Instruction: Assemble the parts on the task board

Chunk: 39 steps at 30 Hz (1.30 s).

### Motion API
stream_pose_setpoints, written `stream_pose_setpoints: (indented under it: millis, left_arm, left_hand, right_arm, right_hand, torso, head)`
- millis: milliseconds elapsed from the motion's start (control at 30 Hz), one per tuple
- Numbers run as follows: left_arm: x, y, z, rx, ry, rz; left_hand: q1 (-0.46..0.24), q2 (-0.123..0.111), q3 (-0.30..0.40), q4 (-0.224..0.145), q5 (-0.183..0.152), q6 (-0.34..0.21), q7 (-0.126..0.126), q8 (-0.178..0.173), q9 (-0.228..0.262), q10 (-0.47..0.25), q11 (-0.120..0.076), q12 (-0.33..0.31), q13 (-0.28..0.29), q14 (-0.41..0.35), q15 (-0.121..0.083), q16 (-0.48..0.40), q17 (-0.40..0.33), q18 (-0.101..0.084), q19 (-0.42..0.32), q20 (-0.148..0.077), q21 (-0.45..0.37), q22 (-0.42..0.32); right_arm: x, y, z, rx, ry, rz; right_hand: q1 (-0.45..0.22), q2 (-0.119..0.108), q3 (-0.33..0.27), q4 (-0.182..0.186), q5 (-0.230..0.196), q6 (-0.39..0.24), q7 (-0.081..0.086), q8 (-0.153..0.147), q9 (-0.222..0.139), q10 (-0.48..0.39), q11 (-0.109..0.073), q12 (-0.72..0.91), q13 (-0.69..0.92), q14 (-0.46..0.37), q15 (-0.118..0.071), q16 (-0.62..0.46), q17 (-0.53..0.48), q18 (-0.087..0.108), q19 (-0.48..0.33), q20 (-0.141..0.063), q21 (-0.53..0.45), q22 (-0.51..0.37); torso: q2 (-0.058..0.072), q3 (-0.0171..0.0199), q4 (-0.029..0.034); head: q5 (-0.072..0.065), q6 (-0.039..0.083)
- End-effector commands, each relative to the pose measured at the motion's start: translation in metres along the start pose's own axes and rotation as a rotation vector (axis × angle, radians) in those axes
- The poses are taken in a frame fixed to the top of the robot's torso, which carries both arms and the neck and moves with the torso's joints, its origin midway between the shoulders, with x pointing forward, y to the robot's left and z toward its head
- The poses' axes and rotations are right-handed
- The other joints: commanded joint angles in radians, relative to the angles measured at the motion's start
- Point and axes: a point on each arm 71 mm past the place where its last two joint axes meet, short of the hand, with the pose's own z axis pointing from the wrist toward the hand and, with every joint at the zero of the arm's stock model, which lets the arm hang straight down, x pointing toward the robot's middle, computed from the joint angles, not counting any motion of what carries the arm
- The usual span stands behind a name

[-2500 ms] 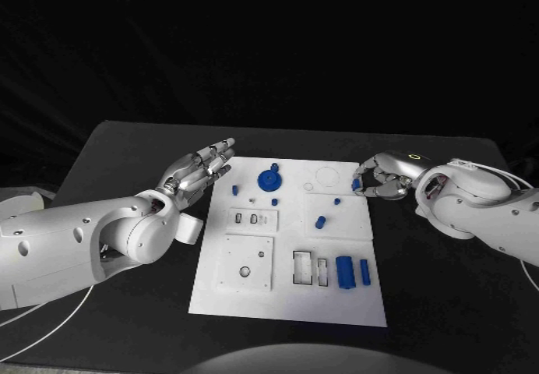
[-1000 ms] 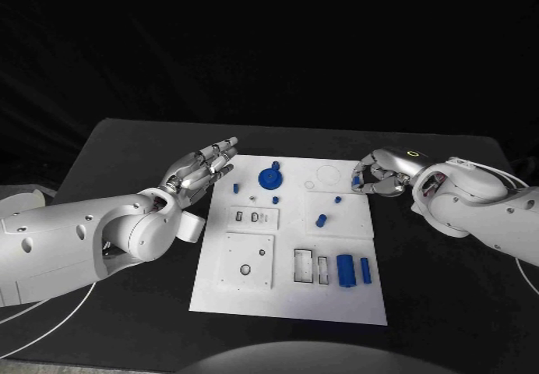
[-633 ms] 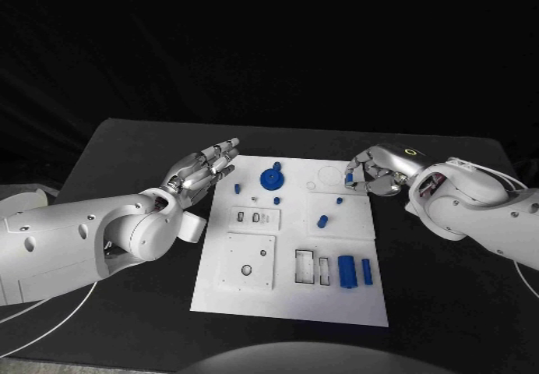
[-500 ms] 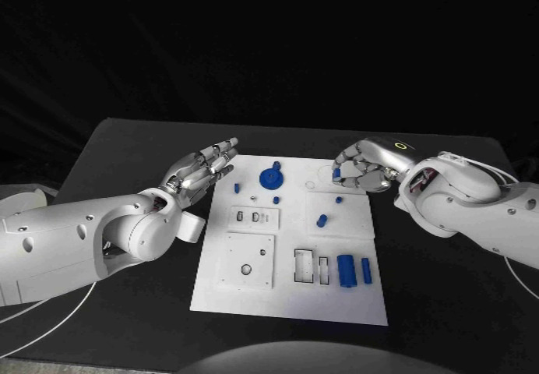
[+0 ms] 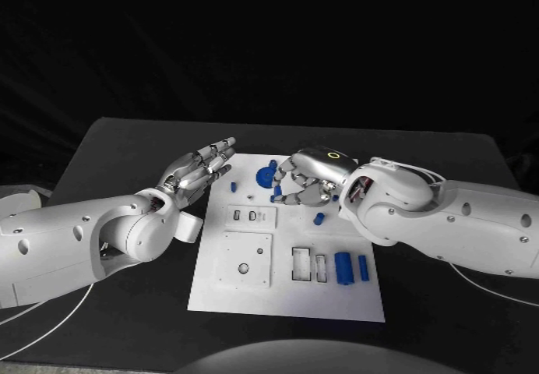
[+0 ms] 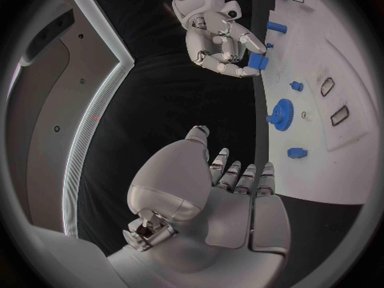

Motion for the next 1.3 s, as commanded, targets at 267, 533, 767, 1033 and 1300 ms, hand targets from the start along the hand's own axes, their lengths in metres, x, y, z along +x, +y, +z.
stream_pose_setpoints:
  millis: [267,533,767,1033,1300]
  left_arm:
    - [0.003,0.000,0.000,0.003,0.023,-0.011]
    - [0.004,0.000,0.000,0.002,0.028,-0.013]
    - [0.005,0.000,0.001,0.000,0.032,-0.014]
    - [0.006,0.000,0.002,-0.002,0.038,-0.016]
    - [0.006,0.001,0.003,-0.006,0.043,-0.018]
  left_hand:
    - [0.011,0.000,-0.002,-0.006,0.004,-0.002,0.005,0.007,0.000,-0.001,0.009,0.003,0.002,-0.003,0.007,-0.004,-0.002,0.011,0.001,0.007,-0.006,-0.002]
    - [0.012,0.001,-0.002,-0.007,0.004,-0.001,0.005,0.007,0.000,0.000,0.010,0.004,0.002,-0.003,0.008,-0.004,-0.002,0.011,0.001,0.008,-0.006,-0.002]
    - [0.012,0.001,-0.002,-0.007,0.004,-0.001,0.005,0.007,0.000,0.000,0.010,0.004,0.002,-0.003,0.008,-0.004,-0.002,0.011,0.001,0.008,-0.006,-0.002]
    - [0.012,0.001,-0.001,-0.008,0.004,-0.002,0.005,0.008,0.000,0.000,0.011,0.004,0.002,-0.003,0.008,-0.004,-0.002,0.011,0.001,0.008,-0.006,-0.002]
    - [0.012,0.001,-0.001,-0.008,0.004,-0.002,0.005,0.008,0.000,0.000,0.011,0.004,0.002,-0.003,0.008,-0.004,-0.002,0.011,0.001,0.008,-0.006,-0.002]
  right_arm:
    - [0.036,0.010,0.021,0.045,0.133,-0.067]
    - [0.049,0.014,0.028,0.051,0.149,-0.061]
    - [0.051,0.013,0.028,0.057,0.151,-0.059]
    - [0.050,0.015,0.028,0.042,0.129,-0.051]
    - [0.049,0.015,0.028,0.033,0.118,-0.047]
  right_hand:
    - [0.009,0.001,0.002,-0.012,0.009,0.018,-0.006,0.002,0.037,0.107,0.001,0.004,0.263,0.071,-0.003,-0.015,0.135,0.009,-0.013,0.001,-0.020,0.099]
    - [0.012,0.001,0.005,-0.016,0.018,0.019,-0.005,0.001,0.040,0.107,0.002,0.004,0.263,0.069,-0.002,-0.020,0.130,0.010,-0.016,0.002,-0.030,0.097]
    - [0.012,-0.001,0.008,-0.020,0.026,0.013,-0.002,-0.004,0.042,0.107,0.004,0.004,0.263,0.068,0.000,-0.024,0.127,0.011,-0.017,0.003,-0.036,0.095]
    - [0.016,0.000,0.014,-0.028,0.042,0.009,0.000,-0.009,0.046,0.107,0.006,0.004,0.263,0.069,0.001,-0.023,0.128,0.011,-0.015,0.005,-0.036,0.096]
    - [0.013,-0.004,0.017,-0.032,0.059,0.004,0.001,-0.014,0.049,0.107,0.007,0.004,0.263,0.069,0.002,-0.026,0.126,0.011,-0.015,0.005,-0.041,0.096]
  torso:
    - [0.000,0.0008,0.0017]
    - [0.000,0.0005,-0.0002]
    - [-0.001,0.0011,-0.0008]
    - [0.000,0.0017,0.0001]
    - [-0.001,0.0008,-0.0005]
  head:
    - [0.002,-0.004]
    - [0.003,-0.010]
    - [0.003,-0.014]
    - [0.002,-0.014]
    - [-0.001,-0.014]
